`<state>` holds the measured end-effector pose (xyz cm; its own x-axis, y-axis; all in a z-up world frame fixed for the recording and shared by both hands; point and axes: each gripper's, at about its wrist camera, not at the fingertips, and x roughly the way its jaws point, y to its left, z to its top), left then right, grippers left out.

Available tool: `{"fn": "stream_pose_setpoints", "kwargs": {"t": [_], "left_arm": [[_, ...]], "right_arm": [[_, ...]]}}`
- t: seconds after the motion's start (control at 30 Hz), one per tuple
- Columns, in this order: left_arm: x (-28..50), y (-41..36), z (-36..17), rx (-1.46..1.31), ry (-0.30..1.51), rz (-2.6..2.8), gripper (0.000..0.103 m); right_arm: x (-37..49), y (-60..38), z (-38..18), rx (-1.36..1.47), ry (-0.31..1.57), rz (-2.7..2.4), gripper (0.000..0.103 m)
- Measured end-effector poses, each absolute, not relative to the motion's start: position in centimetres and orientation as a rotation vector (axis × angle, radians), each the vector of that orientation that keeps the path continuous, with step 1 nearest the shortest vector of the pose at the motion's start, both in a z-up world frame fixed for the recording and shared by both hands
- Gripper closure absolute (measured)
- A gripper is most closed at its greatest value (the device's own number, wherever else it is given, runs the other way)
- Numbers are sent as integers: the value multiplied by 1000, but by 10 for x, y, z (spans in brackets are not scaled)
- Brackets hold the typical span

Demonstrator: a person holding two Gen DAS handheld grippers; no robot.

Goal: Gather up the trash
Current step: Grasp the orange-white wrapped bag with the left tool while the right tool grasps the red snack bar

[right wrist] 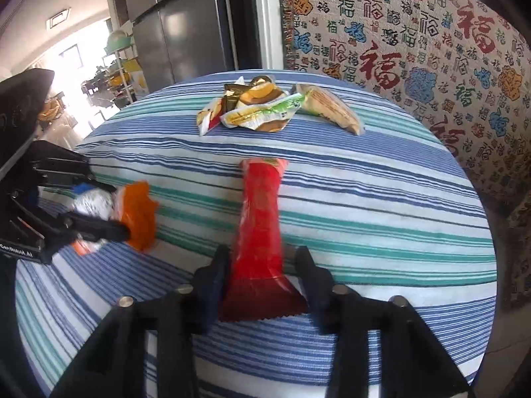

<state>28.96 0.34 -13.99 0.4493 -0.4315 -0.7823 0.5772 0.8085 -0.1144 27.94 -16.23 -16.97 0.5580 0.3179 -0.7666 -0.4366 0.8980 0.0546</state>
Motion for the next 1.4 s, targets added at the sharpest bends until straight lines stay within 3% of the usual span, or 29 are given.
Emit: {"fn": "stream_pose_setpoints", "kwargs": {"t": [0.13, 0.2, 0.23, 0.27, 0.3, 0.4, 0.47, 0.63, 0.73, 1.4], "left_arm": [[297, 32, -139, 109, 882, -365, 71], [302, 43, -143, 59, 900, -343, 51], [303, 46, -145, 46, 904, -326, 30], [302, 48, -147, 51, 896, -308, 17], [302, 47, -149, 69, 888, -298, 15], [306, 43, -159, 142, 926, -280, 13], [312, 48, -163, 123, 925, -242, 0], [320, 61, -165, 77, 938, -217, 0], [319, 62, -166, 78, 938, -215, 0], [321, 59, -167, 68, 941, -205, 0]], "right_arm": [[283, -174, -172, -167, 873, 274, 62], [283, -178, -171, -168, 862, 256, 59], [285, -180, -171, -148, 868, 268, 50], [286, -181, -172, -125, 880, 284, 42], [288, -182, -173, -97, 896, 304, 32], [288, -177, -177, -107, 895, 303, 25], [290, -171, -178, -139, 893, 300, 23], [302, -174, -180, -119, 911, 290, 7], [307, -173, -181, -121, 920, 284, 3], [316, -178, -176, -138, 976, 301, 0]]}}
